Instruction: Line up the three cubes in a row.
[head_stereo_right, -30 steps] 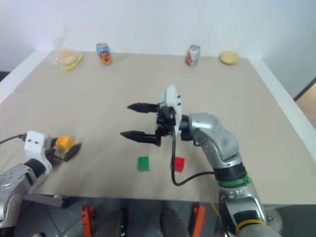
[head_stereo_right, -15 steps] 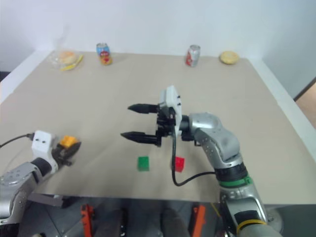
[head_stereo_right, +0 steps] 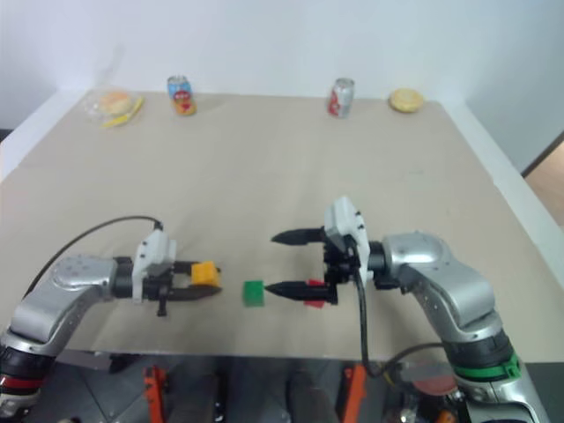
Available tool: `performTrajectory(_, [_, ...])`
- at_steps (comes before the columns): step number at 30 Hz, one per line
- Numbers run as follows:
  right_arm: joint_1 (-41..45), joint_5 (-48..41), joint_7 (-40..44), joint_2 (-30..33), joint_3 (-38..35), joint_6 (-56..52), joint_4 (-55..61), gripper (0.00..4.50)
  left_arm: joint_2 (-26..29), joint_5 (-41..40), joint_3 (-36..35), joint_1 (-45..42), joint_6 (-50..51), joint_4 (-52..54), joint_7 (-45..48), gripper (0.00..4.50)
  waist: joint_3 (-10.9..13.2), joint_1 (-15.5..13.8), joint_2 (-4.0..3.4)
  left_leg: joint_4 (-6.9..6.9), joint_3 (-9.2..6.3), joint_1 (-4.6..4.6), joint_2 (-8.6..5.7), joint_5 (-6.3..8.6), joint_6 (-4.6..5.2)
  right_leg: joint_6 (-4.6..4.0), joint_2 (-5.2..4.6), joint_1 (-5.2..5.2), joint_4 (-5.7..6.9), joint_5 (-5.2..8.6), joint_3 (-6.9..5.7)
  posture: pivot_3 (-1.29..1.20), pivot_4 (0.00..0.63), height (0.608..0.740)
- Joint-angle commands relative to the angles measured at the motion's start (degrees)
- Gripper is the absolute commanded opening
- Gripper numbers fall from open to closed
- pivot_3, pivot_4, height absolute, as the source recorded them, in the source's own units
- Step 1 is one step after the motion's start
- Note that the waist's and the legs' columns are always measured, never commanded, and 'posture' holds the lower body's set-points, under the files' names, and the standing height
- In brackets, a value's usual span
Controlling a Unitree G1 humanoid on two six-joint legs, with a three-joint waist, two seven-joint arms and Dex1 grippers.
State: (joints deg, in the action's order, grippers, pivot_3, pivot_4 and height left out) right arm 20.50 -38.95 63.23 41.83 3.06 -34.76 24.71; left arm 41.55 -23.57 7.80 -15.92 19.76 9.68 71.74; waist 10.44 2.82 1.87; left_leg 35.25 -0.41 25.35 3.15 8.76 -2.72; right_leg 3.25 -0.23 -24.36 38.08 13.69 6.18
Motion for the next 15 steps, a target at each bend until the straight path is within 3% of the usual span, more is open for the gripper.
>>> performTrajectory(1, [-1.33,-1.18,-2.50,1.31,-4.21,-0.06,4.61,4.50,0.73,2.10,2.29,-2.33,-5.37,-3.87,5.42,1.38,0.00,-0.01,0.00,0.01,0.00,0.01,0.00,0.00,0.00,0.00,0.00,0.00,0.00,0.00,0.00,0.00,0.150,0.736])
performTrajectory(15, [-4.85,-2.87,-6.96,2.18,-6.58,-1.24,8.63,4.50,-0.55,6.02,3.81,-6.19,-13.02,-16.14,11.19,1.38,0.00,-0.08,0.01,0.09,-0.01,0.03,0.00,0.00,0.00,0.03,-0.02,0.04,0.00,-0.02,0.00,0.00,0.150,0.736])
